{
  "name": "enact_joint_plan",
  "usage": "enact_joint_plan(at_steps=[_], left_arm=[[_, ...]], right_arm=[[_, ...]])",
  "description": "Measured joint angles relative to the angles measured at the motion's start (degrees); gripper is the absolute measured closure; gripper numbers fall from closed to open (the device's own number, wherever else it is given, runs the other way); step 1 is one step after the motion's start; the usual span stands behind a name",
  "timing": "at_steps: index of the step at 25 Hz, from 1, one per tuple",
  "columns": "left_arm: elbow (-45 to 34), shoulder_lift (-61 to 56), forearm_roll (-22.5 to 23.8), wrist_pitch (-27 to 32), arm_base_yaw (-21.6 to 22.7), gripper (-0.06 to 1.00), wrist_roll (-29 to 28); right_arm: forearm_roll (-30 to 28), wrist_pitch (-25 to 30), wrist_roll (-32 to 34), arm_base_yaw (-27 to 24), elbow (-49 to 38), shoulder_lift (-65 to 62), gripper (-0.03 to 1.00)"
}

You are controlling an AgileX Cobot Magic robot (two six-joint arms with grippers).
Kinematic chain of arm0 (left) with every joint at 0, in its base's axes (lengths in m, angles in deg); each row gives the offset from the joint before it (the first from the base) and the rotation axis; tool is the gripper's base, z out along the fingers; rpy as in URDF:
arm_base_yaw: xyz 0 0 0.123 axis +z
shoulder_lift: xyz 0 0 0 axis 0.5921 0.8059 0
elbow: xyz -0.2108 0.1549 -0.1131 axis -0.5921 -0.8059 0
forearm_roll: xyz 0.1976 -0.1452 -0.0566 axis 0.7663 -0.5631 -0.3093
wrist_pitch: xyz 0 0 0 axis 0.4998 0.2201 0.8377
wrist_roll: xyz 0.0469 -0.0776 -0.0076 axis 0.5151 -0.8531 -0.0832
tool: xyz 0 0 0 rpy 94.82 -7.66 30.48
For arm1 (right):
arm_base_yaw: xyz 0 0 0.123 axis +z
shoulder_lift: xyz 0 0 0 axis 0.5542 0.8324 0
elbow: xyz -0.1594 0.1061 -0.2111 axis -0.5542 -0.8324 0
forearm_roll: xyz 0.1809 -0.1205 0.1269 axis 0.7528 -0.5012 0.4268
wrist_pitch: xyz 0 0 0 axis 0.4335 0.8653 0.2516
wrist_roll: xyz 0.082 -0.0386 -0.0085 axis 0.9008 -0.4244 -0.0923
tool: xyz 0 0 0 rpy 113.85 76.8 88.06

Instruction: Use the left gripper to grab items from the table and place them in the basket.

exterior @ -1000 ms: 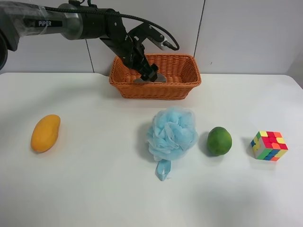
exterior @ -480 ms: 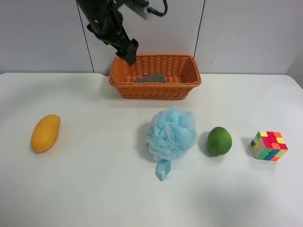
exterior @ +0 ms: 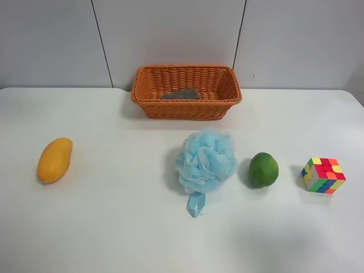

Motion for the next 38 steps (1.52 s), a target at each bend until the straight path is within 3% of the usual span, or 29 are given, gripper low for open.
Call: enact_joint_plan(at_steps=[5, 13, 19, 29, 38], left_arm=[[-10.7, -14.0, 1.0, 0.2, 5.6, -0.05, -2.6], [-34.8, -40.5, 1.0, 0.3, 16.1, -0.05, -6.5], [-48.0, -59.8, -1.6, 0.4, 23.4, -0.05, -6.5], [-66.8, -79.6, -7.7, -2.4, 24.1, -0.05, -8.5], [-76.1, -88.6, -10.1, -7.1, 24.1, -0.05, -10.3]], right_arm=[[0.0, 0.0, 0.0, 0.0, 0.0, 0.0, -0.03], [0.0, 0.0, 0.0, 0.0, 0.0, 0.0, -0.03], [0.0, 0.0, 0.0, 0.0, 0.0, 0.0, -0.03], [0.0, 0.0, 0.0, 0.0, 0.0, 0.0, -0.03], [0.0, 0.0, 0.0, 0.0, 0.0, 0.0, -0.03]])
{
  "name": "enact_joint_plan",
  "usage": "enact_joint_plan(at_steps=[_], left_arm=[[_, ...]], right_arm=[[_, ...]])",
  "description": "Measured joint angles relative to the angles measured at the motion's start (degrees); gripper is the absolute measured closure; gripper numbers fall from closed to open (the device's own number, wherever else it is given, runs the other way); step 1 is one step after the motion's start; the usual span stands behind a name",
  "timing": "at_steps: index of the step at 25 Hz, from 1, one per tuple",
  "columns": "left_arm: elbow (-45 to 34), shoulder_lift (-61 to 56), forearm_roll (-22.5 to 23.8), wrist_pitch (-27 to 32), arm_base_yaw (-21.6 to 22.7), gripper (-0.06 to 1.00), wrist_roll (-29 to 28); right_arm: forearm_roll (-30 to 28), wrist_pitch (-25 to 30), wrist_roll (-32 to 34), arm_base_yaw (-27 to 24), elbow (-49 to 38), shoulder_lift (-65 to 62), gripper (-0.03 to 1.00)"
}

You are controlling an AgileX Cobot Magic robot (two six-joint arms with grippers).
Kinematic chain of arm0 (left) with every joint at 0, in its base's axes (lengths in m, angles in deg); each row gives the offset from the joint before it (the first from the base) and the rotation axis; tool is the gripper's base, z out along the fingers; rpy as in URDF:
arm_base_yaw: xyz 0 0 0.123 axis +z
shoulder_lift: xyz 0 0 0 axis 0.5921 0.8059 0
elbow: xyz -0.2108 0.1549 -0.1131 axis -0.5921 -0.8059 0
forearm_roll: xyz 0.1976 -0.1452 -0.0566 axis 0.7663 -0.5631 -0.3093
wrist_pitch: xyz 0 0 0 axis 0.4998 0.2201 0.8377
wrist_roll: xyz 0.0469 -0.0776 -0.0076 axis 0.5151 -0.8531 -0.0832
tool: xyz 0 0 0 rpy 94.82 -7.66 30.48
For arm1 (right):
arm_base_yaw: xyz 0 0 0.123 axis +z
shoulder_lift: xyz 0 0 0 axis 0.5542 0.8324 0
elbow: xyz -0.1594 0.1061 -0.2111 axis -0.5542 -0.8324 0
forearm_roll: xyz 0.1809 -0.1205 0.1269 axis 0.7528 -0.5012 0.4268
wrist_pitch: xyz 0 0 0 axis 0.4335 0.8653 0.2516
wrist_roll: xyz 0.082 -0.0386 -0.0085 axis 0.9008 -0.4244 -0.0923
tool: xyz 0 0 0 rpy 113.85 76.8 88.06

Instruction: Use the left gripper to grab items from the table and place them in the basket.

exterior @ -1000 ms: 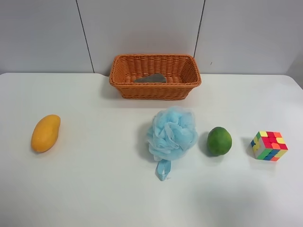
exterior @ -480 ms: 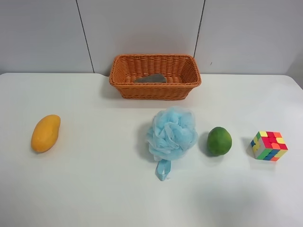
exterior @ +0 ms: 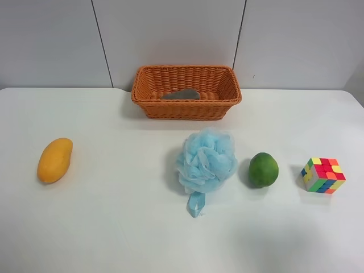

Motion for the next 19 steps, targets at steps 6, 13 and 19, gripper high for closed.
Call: enact_joint_plan(at_steps=[6, 13, 19], left_arm=[[-0.7, -0.2, -0.5, -0.7, 0.0, -0.05, -0.6], [-0.7, -0.2, -0.5, -0.7, 0.0, -0.05, -0.7], [-0.7, -0.2, -0.5, -0.8, 0.0, -0.05, -0.7]], right_arm=[[0.0, 0.0, 0.0, 0.0, 0.0, 0.0, -0.03], [0.0, 0.0, 0.0, 0.0, 0.0, 0.0, -0.03], [0.0, 0.0, 0.0, 0.0, 0.0, 0.0, -0.03]])
